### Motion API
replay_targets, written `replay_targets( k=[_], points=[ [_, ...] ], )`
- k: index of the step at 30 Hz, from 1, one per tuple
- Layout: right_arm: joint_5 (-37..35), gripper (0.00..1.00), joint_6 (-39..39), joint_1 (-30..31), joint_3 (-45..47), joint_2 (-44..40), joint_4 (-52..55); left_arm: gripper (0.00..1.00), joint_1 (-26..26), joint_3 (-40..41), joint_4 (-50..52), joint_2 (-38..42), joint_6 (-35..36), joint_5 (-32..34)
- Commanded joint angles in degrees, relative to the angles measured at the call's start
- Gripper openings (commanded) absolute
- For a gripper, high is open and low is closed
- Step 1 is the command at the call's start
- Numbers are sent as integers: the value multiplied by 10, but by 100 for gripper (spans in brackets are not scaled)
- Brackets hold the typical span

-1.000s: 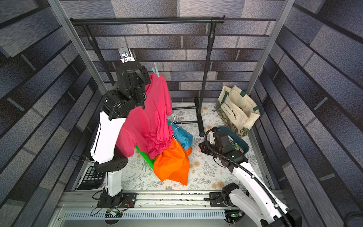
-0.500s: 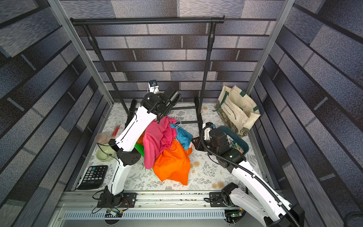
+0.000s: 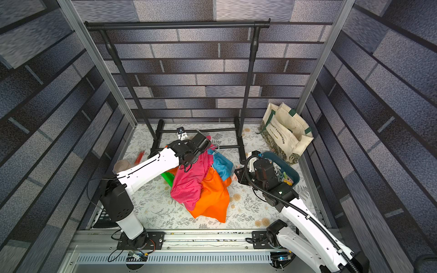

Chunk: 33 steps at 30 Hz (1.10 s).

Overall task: Use clothespins to secure the t-shirt on both sides of the hanger
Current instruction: Place the hanger in the basket.

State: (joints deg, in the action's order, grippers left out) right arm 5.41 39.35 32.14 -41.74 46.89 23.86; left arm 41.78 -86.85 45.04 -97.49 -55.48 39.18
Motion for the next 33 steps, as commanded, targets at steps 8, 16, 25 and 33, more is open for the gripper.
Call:
replay_targets(
  k=[8,16,25,33],
  points=[
    [-2,0,4,4,4,11,14,44,-28,87,-125,27,31,-217],
    [21,0,18,6,5,25,-8,41,-31,89,-130,39,17,-244],
    [19,0,19,9,5,35,-12,39,-34,97,-131,86,15,-223],
    [28,0,12,9,-1,50,-10,49,-171,239,-191,183,16,-372]
  ],
)
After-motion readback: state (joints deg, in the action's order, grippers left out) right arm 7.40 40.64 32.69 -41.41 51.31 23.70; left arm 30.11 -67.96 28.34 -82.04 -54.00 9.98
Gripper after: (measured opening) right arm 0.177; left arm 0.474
